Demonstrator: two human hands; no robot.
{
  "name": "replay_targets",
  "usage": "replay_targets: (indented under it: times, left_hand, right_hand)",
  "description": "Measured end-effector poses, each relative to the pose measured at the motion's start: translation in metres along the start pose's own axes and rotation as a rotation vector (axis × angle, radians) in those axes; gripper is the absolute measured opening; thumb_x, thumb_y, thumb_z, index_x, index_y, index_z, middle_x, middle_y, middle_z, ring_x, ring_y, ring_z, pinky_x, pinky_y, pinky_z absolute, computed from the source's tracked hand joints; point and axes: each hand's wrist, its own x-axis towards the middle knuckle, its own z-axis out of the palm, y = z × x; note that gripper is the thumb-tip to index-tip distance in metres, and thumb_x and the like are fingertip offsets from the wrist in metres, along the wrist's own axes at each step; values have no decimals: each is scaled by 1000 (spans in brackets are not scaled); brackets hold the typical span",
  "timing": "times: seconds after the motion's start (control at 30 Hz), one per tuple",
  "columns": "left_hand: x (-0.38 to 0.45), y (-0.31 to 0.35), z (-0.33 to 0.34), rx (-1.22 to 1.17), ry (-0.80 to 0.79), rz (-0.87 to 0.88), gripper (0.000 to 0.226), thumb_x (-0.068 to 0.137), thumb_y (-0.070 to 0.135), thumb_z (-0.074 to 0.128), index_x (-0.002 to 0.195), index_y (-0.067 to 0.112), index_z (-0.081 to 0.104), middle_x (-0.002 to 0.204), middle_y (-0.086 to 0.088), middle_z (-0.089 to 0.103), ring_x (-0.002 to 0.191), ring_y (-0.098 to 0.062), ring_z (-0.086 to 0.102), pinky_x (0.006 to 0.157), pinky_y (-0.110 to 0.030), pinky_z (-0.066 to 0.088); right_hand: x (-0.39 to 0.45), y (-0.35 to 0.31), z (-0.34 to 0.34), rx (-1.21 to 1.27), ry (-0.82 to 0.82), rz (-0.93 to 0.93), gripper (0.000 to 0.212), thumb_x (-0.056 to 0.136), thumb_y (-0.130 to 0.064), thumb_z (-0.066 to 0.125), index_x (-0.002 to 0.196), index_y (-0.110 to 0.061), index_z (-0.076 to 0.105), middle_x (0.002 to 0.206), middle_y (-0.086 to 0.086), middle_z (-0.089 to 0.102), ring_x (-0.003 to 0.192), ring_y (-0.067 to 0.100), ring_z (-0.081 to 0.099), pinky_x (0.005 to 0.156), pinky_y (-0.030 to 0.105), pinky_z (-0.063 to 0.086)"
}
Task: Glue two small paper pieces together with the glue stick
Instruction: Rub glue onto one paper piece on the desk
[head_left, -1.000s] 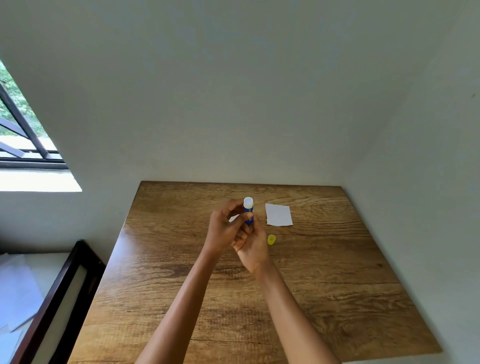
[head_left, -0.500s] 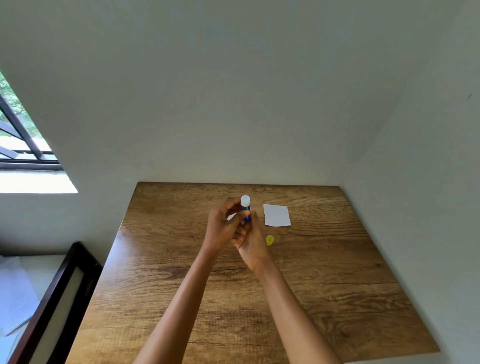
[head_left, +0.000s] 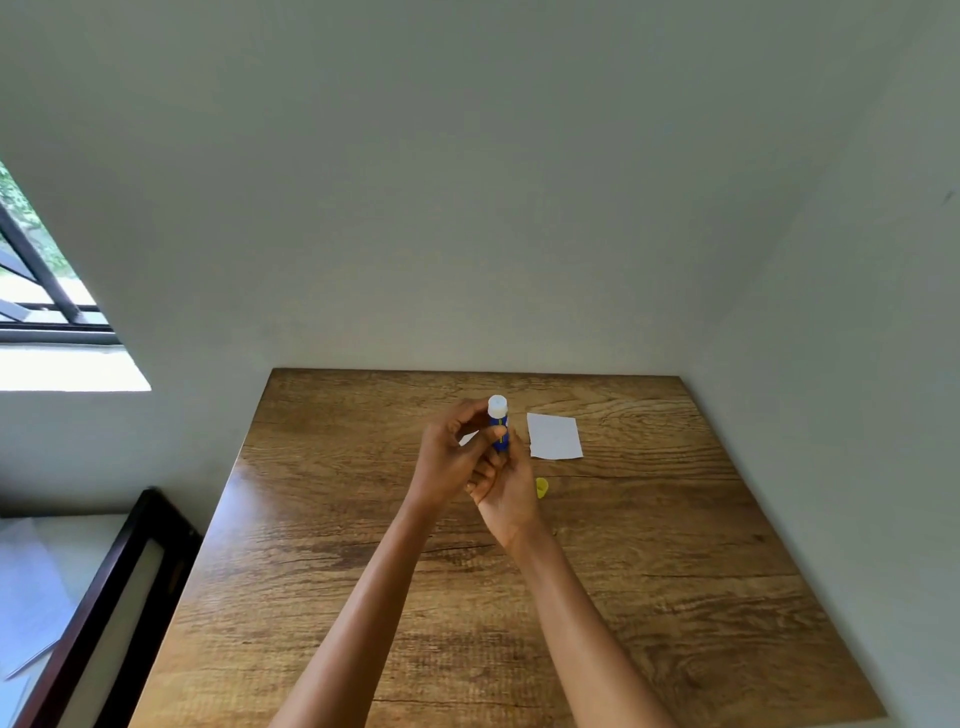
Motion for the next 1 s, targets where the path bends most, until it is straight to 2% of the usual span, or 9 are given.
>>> replay_targets:
  times: [0.17,0.23,0.3,0.4,0.5,0.6,0.73,0.83,1.0]
  left_hand:
    - [4,1,0,-6,2,-26,26,84,-3,60,104,14,64,88,-2,66,71,-4,62,65,-20,50]
    - [4,0,1,-10,3,-27,27,83,-3,60,105,13,63,93,-7,67,74,-13,64,68,-27,53]
    - [3,0,1,3,7,-19,28,83,-5,59,106,9,64,96,-11,67,79,-20,65,72,-32,54]
    - [3,-1,4,22,11,-15,25,83,-3,60,105,8,64,90,-10,67,78,-19,66,71,-28,54]
    - [5,-1,5,13,18,-35,24,84,-1,60,102,15,65,83,4,66,67,-2,62,59,-14,49]
    - [6,-3,5,13,31,-54,22,84,0,61,100,15,64,82,1,66,62,-2,61,59,-16,50]
    - [4,-5,4,25,31,-39,23,84,-3,60,104,8,64,89,-7,67,72,-16,64,64,-20,53]
    - [4,-2,6,19,9,-32,22,85,1,60,105,7,64,86,-10,66,71,-19,64,63,-26,54]
    - [5,-4,6,27,15,-21,21,85,-2,59,105,2,64,83,-3,63,64,-8,59,55,-12,46]
  right_hand:
    - [1,0,-6,58,-115,-9,41,98,-42,33,104,-23,69,90,-4,71,85,6,66,70,20,52]
    - [2,0,-8,65,-124,-13,38,97,-41,36,104,-20,67,84,-3,70,80,6,64,68,21,51]
    - [3,-1,-5,18,-102,-21,42,96,-46,35,92,-21,69,64,-7,61,60,3,55,57,18,47]
    - [5,-4,-1,-53,-21,-7,49,90,-57,38,71,-22,65,52,-8,47,49,3,42,48,17,39]
    - [5,-3,-2,-31,-35,-10,48,93,-54,33,90,-23,70,70,-6,61,65,4,56,59,18,45]
    - [3,-1,-9,44,-105,-10,44,99,-41,29,104,-23,68,83,-6,70,78,5,64,66,19,50]
    - [3,-2,-5,23,-79,15,49,99,-45,28,87,-23,70,55,-9,54,53,2,49,53,17,43]
    - [4,-4,-1,0,-26,20,49,93,-55,34,71,-20,61,51,-8,48,48,3,45,48,17,41]
    - [0,-1,-4,69,-90,25,48,97,-48,29,102,-23,69,84,-4,70,79,5,64,64,18,50]
